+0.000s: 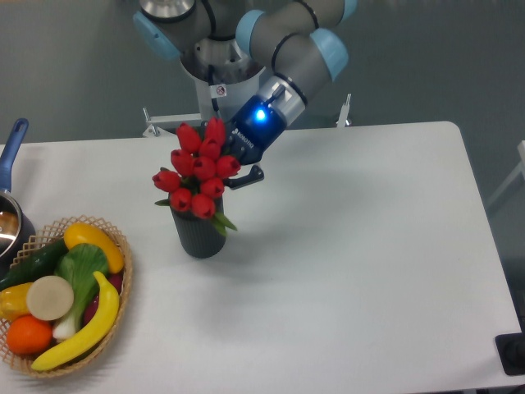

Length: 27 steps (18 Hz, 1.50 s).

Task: Pick up the flowers from the vase
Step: 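Lift the gripped tulip bunch straight up out of the vase, then carry the tulip bunch away from the vase over the open table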

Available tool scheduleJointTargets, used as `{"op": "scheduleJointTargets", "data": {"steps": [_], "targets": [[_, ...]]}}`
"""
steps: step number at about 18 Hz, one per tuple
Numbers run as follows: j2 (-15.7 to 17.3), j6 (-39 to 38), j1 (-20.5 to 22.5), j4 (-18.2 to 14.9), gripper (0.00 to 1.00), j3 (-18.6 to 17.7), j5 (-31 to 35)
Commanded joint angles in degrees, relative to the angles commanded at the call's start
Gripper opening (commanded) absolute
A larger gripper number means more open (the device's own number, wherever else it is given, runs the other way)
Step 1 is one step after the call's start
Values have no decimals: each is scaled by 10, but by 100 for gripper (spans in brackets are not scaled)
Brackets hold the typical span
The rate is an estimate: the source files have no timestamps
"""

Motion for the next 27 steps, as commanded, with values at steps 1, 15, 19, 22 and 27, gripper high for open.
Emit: {"op": "scheduleJointTargets", "data": {"steps": [1, 15, 19, 22, 27], "targets": [[0, -13, 1, 0, 19, 8, -4], [1, -116, 18, -1, 19, 69, -45], [0, -137, 30, -2, 19, 100, -55], [-7, -134, 37, -2, 19, 142, -48], [-37, -88, 47, 1, 17, 221, 81]]}}
